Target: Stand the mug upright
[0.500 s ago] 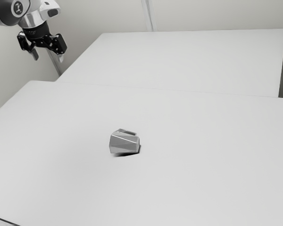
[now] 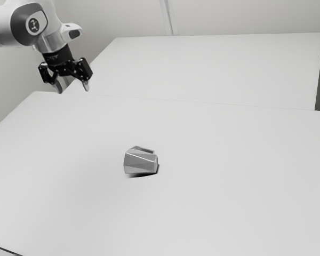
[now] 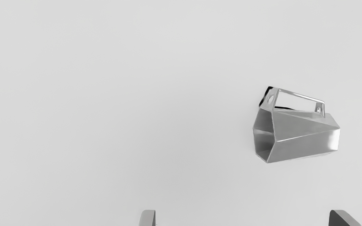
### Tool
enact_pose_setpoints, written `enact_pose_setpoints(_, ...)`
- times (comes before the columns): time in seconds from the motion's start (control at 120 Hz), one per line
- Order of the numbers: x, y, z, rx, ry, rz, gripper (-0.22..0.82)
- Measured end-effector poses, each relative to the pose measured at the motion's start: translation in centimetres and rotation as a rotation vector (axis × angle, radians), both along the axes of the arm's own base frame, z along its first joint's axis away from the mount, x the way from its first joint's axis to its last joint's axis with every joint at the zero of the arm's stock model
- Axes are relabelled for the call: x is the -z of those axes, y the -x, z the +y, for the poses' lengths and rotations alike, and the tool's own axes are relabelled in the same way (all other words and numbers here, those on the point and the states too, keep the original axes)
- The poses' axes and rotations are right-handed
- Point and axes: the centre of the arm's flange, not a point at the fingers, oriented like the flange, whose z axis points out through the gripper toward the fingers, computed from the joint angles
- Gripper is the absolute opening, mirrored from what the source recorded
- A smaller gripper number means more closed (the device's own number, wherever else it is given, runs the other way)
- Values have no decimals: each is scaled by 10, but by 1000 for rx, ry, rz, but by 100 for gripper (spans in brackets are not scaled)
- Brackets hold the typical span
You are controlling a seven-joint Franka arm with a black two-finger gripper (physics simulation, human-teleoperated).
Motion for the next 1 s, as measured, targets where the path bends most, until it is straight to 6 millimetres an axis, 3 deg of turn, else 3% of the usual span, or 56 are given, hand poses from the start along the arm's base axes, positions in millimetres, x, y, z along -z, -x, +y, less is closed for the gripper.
enact_pose_setpoints(0.183, 82, 9, 50, -209, 301, 124, 60)
enact_pose_setpoints(0.317, 127, 8, 81, -331, 437, 178, 60)
enact_pose_setpoints(0.358, 139, 4, 76, -333, 461, 195, 61)
enact_pose_setpoints(0.45, 170, -12, 39, -291, 501, 247, 60)
enact_pose_setpoints(0.5, 185, -18, 30, -286, 520, 261, 60)
enact_pose_setpoints(0.767, 253, -27, 29, -336, 657, 276, 60)
enact_pose_setpoints(1.0, 289, -39, 28, -354, 750, 219, 60)
